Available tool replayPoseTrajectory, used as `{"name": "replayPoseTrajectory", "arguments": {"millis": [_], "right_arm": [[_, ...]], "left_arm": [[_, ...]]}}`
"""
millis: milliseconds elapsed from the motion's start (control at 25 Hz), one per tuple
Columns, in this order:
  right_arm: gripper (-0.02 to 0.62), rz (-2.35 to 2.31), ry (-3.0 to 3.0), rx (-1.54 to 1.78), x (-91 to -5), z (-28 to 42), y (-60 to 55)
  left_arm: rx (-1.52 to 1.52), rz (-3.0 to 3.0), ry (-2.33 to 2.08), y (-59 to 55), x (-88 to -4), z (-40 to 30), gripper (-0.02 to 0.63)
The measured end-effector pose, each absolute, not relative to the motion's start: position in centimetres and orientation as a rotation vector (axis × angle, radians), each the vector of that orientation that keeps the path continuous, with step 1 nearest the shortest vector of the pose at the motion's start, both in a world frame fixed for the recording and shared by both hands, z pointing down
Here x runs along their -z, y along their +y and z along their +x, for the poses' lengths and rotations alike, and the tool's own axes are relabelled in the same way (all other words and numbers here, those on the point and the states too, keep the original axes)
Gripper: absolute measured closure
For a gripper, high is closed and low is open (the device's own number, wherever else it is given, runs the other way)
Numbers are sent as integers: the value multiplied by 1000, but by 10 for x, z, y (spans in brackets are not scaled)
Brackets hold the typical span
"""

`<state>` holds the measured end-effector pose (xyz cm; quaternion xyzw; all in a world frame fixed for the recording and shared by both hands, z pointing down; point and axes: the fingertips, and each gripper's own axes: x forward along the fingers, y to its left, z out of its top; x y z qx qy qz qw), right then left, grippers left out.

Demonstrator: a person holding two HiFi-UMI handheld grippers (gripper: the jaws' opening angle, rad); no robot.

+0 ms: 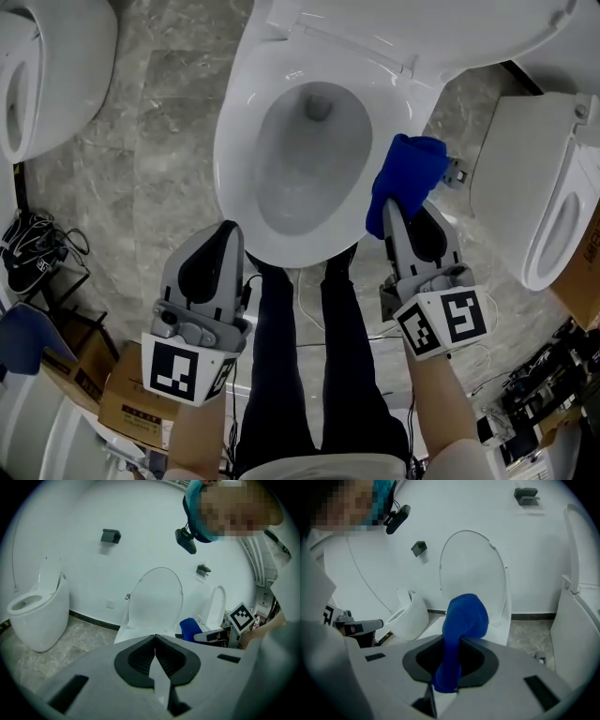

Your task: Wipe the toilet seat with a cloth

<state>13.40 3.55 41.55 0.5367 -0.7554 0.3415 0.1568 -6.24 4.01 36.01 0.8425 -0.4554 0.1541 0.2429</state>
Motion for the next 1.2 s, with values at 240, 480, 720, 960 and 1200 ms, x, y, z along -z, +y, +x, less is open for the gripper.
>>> {"name": "replayPoseTrajectory", "arguments": {"millis": [240,480,720,960,1200], "right_arm": [[522,1552,-2146,-963,-441,129,17],[522,1563,-2090,-953,-464,130,-3],[522,1558,-2045,-934,-486,133,-25],[522,1590,-1948,-988,-508,147,-44],[522,1612,-1883,-1056,-525,152,-49]], "left_arm": [[-433,2315,-1220,44,-376,-63,597],[-412,2308,-1205,46,-383,-56,597],[-417,2295,-1193,47,-390,-57,597],[-413,2296,-1188,46,-392,-61,597],[-412,2287,-1187,48,-396,-65,597]]}}
